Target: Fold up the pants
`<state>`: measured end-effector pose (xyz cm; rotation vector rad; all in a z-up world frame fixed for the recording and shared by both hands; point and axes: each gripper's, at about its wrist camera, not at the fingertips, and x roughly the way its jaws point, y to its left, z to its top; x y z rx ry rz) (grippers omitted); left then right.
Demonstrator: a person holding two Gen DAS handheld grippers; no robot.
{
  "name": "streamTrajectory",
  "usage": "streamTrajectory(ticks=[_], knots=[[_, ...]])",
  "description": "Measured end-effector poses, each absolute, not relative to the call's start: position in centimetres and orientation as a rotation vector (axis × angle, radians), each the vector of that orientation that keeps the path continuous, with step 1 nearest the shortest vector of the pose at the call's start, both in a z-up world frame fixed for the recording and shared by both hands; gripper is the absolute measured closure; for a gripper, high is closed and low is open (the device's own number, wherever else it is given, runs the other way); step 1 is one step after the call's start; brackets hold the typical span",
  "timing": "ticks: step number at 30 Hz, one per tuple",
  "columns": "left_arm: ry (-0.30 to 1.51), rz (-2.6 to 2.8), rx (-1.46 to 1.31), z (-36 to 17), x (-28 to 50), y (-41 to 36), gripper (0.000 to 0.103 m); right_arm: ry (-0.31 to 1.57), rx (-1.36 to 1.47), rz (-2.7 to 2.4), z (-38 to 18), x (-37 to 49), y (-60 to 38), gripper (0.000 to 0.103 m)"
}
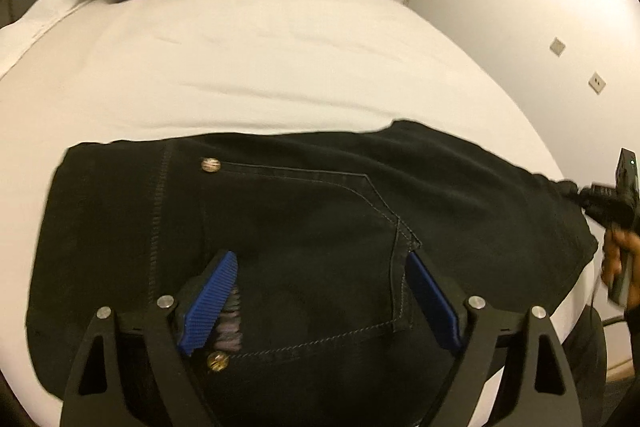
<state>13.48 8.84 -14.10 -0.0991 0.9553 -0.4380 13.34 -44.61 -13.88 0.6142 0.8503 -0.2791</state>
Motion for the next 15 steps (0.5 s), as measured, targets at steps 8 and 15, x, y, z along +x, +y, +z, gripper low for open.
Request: streamTrajectory(ticks=[8, 15], knots=[[0.854, -0.298, -0.191, -12.0, 12.6, 17.2, 0.015, 1.012, 0.519, 0.255, -16.0, 18.2, -21.9, 0.086], [0.783, -0.221, -0.405, -10.8, 10.8, 24.6, 0.014, 1.012, 0.189, 0.506, -11.1, 21.7, -1.3, 0.039]])
